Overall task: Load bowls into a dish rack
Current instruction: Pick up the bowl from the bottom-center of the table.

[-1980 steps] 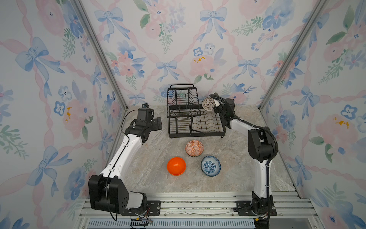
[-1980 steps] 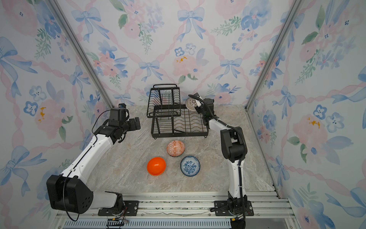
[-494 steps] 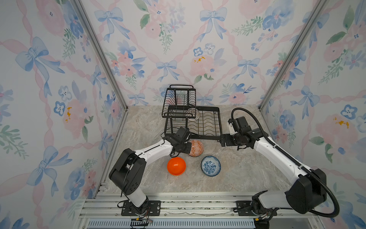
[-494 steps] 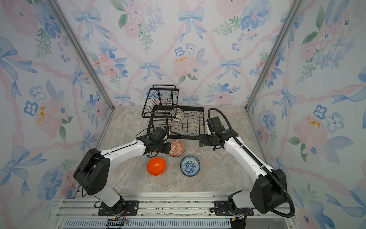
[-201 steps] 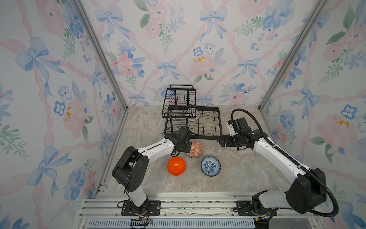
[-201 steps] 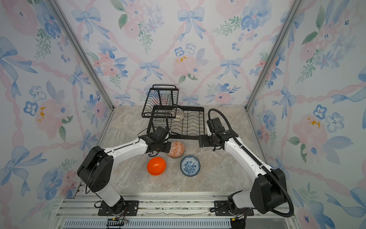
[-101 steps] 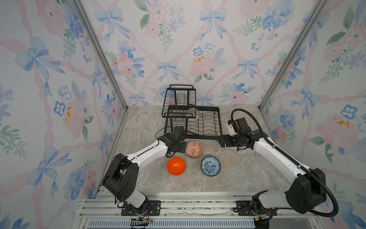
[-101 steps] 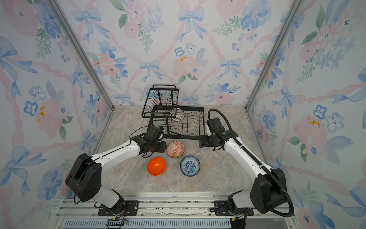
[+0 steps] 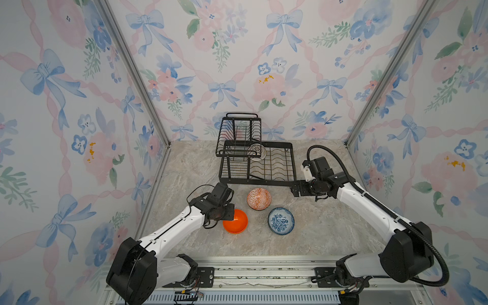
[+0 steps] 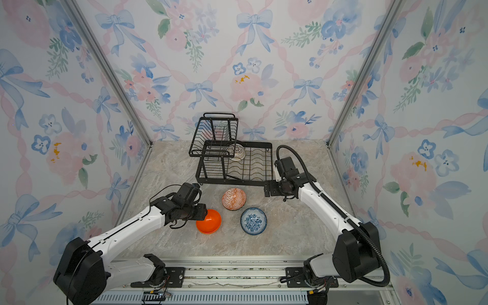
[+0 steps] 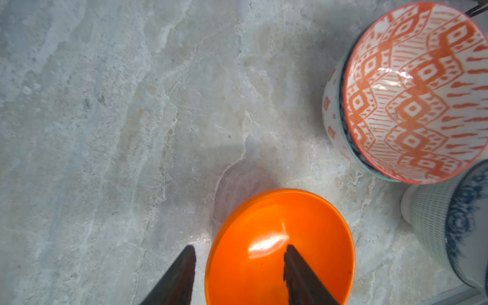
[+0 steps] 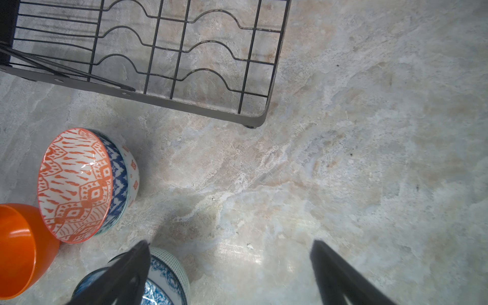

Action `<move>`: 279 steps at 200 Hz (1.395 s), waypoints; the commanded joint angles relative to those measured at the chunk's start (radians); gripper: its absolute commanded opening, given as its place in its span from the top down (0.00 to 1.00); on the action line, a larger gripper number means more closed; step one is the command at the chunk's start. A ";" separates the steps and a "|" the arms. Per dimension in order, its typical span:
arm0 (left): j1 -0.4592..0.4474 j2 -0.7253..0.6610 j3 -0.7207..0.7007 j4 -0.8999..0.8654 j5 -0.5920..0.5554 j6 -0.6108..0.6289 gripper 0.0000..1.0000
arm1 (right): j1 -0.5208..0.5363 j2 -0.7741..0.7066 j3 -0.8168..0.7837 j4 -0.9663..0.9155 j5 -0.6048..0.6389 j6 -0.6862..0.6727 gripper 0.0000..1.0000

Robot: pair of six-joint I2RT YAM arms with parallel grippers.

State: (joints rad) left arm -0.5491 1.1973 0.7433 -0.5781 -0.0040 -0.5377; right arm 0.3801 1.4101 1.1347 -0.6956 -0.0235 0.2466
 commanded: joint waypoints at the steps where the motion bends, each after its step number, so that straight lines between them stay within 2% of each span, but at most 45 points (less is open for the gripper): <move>1: -0.004 -0.017 -0.054 -0.038 0.050 -0.047 0.46 | -0.006 0.010 0.019 -0.015 -0.013 -0.006 0.03; 47: -0.034 0.053 -0.045 -0.052 0.050 -0.050 0.55 | -0.007 0.000 0.007 -0.012 -0.006 -0.006 0.03; 108: -0.039 0.075 -0.045 -0.053 0.029 -0.056 0.81 | -0.008 -0.007 -0.007 -0.006 -0.002 -0.007 0.03; 140: -0.038 0.056 -0.026 -0.059 0.006 -0.053 1.00 | -0.008 -0.011 -0.001 -0.008 -0.004 -0.009 0.03; 151: -0.038 0.051 -0.015 -0.074 -0.006 -0.049 1.00 | -0.006 -0.016 -0.001 -0.007 -0.007 -0.009 0.03; 222: -0.060 0.027 0.304 -0.134 -0.102 0.006 1.00 | -0.004 -0.020 0.077 -0.028 -0.027 -0.029 0.03; 279: -0.150 0.192 0.669 -0.125 -0.295 0.156 1.00 | 0.009 -0.066 0.184 -0.042 -0.056 -0.064 0.03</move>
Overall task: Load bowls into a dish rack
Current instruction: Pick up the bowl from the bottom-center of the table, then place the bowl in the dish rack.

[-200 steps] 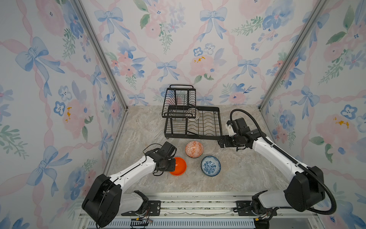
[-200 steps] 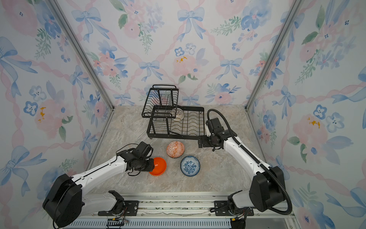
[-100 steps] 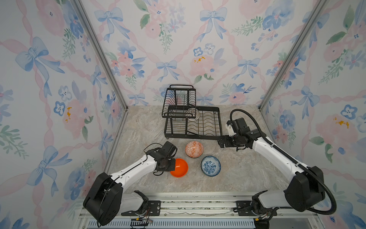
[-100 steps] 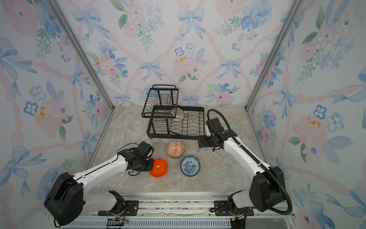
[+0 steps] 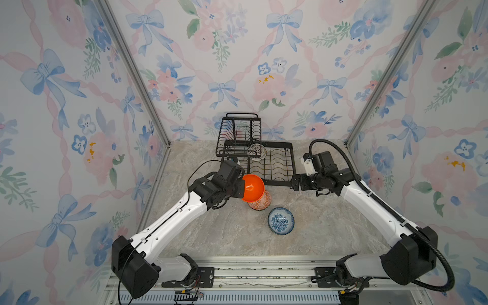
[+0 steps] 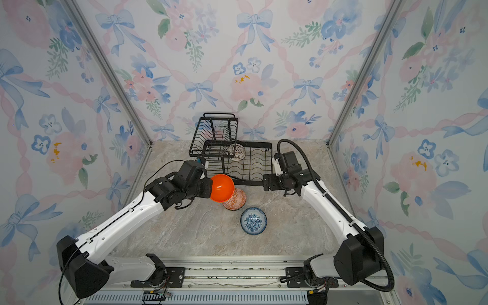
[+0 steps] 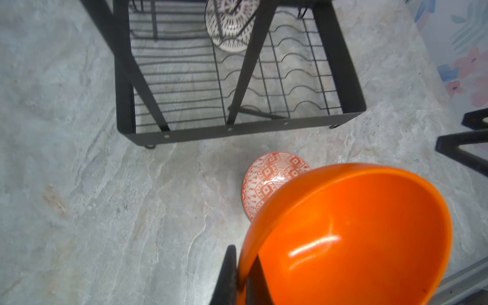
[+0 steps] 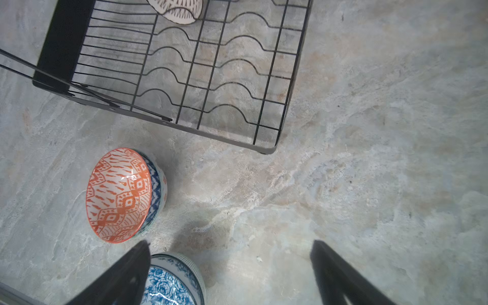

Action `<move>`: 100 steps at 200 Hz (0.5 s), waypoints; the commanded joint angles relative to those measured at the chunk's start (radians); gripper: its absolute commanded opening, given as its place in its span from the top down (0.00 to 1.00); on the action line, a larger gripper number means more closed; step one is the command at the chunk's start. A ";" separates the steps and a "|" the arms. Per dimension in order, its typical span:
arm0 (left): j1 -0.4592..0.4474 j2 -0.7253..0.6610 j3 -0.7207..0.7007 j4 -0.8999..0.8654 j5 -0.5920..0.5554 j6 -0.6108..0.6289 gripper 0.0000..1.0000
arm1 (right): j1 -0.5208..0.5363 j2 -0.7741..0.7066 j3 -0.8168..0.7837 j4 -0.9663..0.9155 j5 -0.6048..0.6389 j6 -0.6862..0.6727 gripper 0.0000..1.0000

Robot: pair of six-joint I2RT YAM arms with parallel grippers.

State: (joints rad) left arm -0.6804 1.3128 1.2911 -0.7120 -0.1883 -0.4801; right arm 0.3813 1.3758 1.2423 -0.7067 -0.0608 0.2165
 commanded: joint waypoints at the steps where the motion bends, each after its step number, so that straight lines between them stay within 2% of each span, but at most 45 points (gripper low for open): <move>1: -0.019 0.080 0.127 0.009 -0.113 0.101 1.00 | 0.009 -0.032 0.080 -0.031 -0.018 -0.036 0.03; 34: -0.029 0.219 0.329 0.013 -0.115 0.197 1.00 | 0.011 -0.064 0.170 -0.024 -0.002 -0.051 0.03; 79: -0.046 0.392 0.550 0.013 -0.114 0.280 1.00 | 0.011 -0.098 0.257 0.000 -0.056 -0.041 0.00; 100: -0.048 0.460 0.629 0.013 -0.092 0.294 1.00 | 0.022 -0.086 0.285 0.013 -0.090 -0.035 0.06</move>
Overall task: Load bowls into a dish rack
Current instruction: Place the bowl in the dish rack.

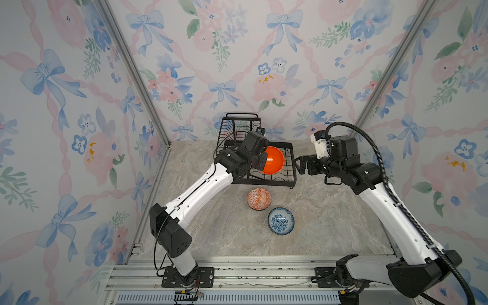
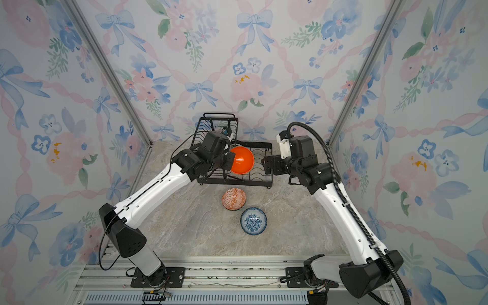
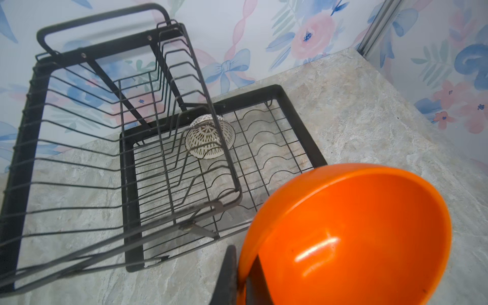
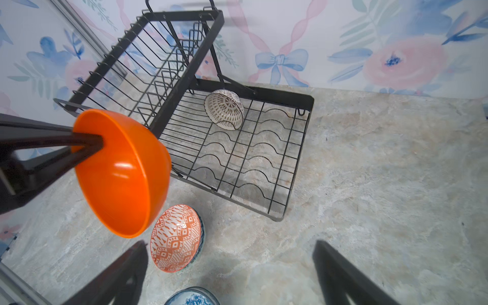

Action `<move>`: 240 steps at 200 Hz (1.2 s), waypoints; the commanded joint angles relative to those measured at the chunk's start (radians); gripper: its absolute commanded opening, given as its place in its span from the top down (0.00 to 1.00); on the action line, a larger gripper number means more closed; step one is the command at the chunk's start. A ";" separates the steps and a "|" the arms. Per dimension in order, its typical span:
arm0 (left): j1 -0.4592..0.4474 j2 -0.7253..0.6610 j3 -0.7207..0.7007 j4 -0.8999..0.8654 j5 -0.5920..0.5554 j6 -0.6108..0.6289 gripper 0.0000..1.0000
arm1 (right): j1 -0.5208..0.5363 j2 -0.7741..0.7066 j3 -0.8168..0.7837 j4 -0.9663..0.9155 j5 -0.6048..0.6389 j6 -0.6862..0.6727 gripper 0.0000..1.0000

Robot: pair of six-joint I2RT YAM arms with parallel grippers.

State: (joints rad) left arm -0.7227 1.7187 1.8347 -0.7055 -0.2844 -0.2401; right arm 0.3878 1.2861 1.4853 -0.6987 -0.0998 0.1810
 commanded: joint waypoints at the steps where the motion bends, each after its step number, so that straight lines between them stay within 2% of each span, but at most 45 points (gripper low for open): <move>1: -0.006 0.057 0.087 0.005 0.005 0.054 1.00 | 0.017 0.005 0.044 0.006 -0.051 0.000 0.07; 39: -0.021 0.139 0.207 0.006 0.032 0.079 1.00 | 0.039 0.071 0.088 0.026 -0.039 0.005 0.25; 50: -0.025 0.156 0.230 0.006 0.043 0.084 1.00 | 0.039 0.092 0.100 0.033 -0.032 0.010 0.34; 93: -0.040 0.184 0.267 0.006 0.060 0.085 1.00 | 0.047 0.164 0.153 0.033 0.056 0.017 0.44; 120: -0.046 0.188 0.267 0.006 0.081 0.084 1.00 | 0.052 0.191 0.166 0.039 0.081 0.017 0.58; 136: -0.050 0.186 0.265 0.006 0.079 0.084 1.00 | 0.058 0.199 0.165 0.043 0.097 0.016 0.61; 148: -0.052 0.185 0.264 0.006 0.077 0.084 1.00 | 0.061 0.201 0.166 0.042 0.103 0.015 0.71; 167: -0.051 0.185 0.262 0.006 0.083 0.087 1.00 | 0.062 0.202 0.164 0.043 0.116 0.014 0.76; 178: -0.053 0.188 0.261 0.006 0.084 0.087 1.00 | 0.063 0.202 0.163 0.044 0.121 0.014 0.82; 201: -0.052 0.191 0.262 0.007 0.089 0.086 1.00 | 0.067 0.199 0.161 0.045 0.134 0.012 1.00; 240: -0.052 0.186 0.262 0.008 0.091 0.088 1.00 | 0.069 0.193 0.156 0.047 0.147 0.003 1.00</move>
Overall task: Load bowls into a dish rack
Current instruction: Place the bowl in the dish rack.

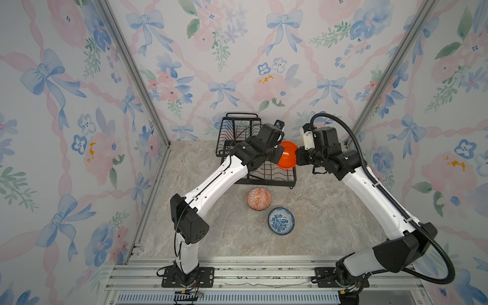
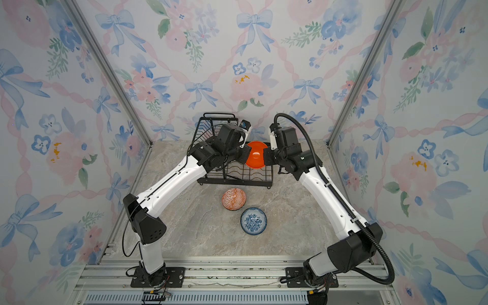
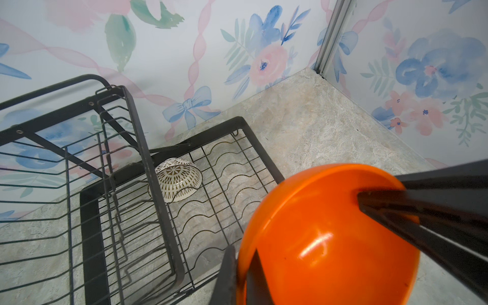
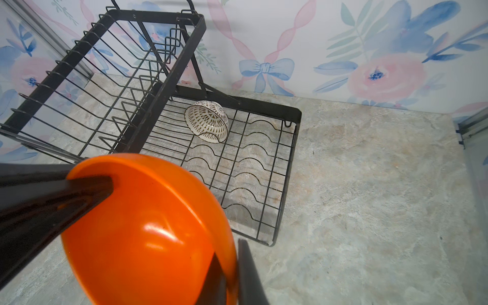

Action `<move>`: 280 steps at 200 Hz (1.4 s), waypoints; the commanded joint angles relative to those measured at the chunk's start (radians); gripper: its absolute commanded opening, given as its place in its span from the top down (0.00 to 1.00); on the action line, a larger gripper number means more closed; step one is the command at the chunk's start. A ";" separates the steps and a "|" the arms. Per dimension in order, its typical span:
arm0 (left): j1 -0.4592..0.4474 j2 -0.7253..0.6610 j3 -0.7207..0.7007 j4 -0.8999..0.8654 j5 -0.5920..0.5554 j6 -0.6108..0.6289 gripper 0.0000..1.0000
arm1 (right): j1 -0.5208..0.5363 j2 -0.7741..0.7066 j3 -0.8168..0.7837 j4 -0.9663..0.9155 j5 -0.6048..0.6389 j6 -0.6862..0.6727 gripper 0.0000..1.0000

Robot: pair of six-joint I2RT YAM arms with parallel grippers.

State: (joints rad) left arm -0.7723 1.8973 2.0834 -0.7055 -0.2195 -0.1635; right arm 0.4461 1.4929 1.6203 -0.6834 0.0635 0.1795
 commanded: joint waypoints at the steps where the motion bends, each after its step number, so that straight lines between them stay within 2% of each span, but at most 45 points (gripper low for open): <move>1: -0.002 0.008 0.013 0.008 0.026 0.012 1.00 | 0.011 -0.014 0.021 0.033 -0.015 0.005 1.00; 24: -0.002 0.001 0.012 0.008 0.019 0.018 0.99 | 0.011 -0.017 0.021 0.035 -0.008 -0.006 1.00; 44: -0.002 -0.010 0.012 0.008 0.015 0.027 0.67 | 0.010 -0.017 0.021 0.036 0.003 -0.020 1.00; 63: -0.001 -0.023 0.014 0.008 0.004 0.038 0.45 | 0.009 -0.016 0.024 0.037 0.006 -0.032 1.00; 110: 0.007 -0.082 -0.041 0.009 -0.040 0.038 0.09 | 0.008 -0.030 -0.001 0.049 0.013 -0.050 1.00; 123: 0.014 -0.105 -0.071 0.015 -0.045 0.030 0.02 | 0.009 -0.039 -0.014 0.056 0.012 -0.051 1.00; 181: 0.048 -0.245 -0.273 0.099 -0.004 -0.019 0.02 | 0.008 -0.055 -0.053 0.066 0.021 -0.059 1.00; 219: 0.125 -0.383 -0.466 0.149 0.026 -0.070 0.02 | 0.007 -0.066 -0.081 0.084 0.031 -0.072 1.00; 280: 0.248 -0.615 -0.740 0.155 0.007 -0.121 0.02 | 0.004 -0.059 -0.135 0.147 0.050 -0.105 1.00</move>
State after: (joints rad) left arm -0.5610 1.3579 1.4265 -0.5655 -0.2123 -0.2440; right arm 0.4480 1.4586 1.5055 -0.6060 0.0921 0.0975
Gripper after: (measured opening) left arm 0.979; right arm 0.069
